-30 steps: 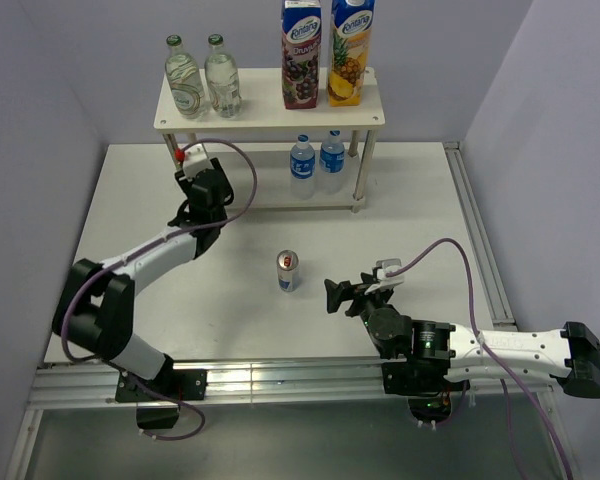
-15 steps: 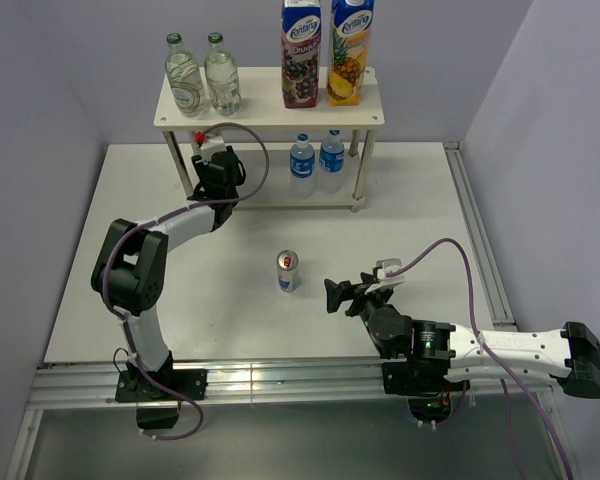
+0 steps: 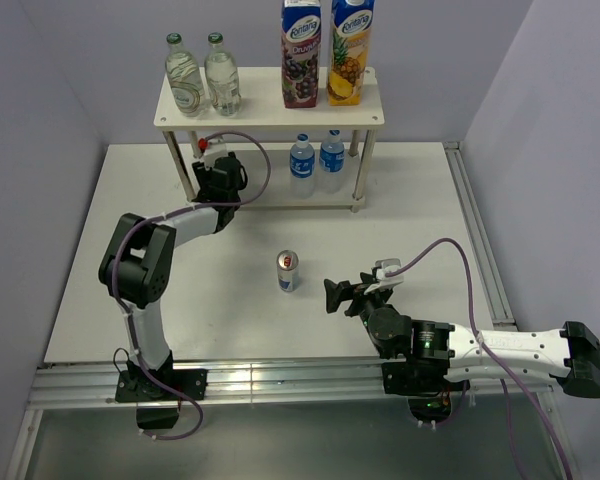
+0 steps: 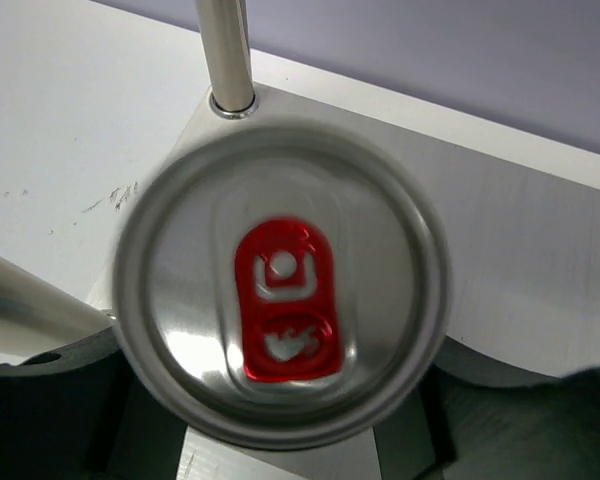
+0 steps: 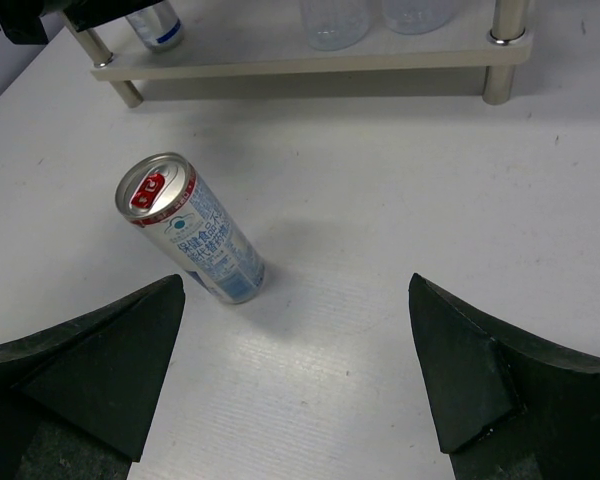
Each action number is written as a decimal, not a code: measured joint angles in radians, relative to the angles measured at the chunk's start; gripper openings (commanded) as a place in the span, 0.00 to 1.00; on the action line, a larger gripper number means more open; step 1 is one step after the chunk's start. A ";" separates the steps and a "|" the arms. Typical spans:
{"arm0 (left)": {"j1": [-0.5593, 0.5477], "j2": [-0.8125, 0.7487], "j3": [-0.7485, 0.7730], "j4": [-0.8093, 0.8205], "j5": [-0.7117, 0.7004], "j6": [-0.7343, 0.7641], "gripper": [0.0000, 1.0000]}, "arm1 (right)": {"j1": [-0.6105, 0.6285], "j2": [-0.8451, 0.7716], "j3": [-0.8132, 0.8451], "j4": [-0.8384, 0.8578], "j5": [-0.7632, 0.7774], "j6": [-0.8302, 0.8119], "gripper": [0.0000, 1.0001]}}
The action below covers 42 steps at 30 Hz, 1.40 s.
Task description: Place and organize the beverage onto the shelf
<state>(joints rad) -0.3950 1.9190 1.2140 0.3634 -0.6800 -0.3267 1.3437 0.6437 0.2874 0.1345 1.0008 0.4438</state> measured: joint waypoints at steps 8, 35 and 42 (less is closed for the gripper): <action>0.011 0.010 -0.005 0.046 0.002 -0.007 0.88 | 0.000 -0.001 0.000 0.000 0.000 0.000 1.00; -0.526 -0.885 -0.697 -0.134 -0.101 -0.212 0.89 | 0.000 0.015 0.000 0.003 0.000 -0.001 1.00; -0.727 -0.957 -0.954 0.026 0.004 -0.208 0.92 | 0.000 0.032 0.000 0.004 0.000 -0.003 1.00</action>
<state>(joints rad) -1.1225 0.9623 0.2600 0.3889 -0.6758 -0.5350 1.3437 0.6754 0.2874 0.1383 1.0004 0.4404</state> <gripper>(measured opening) 0.922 0.998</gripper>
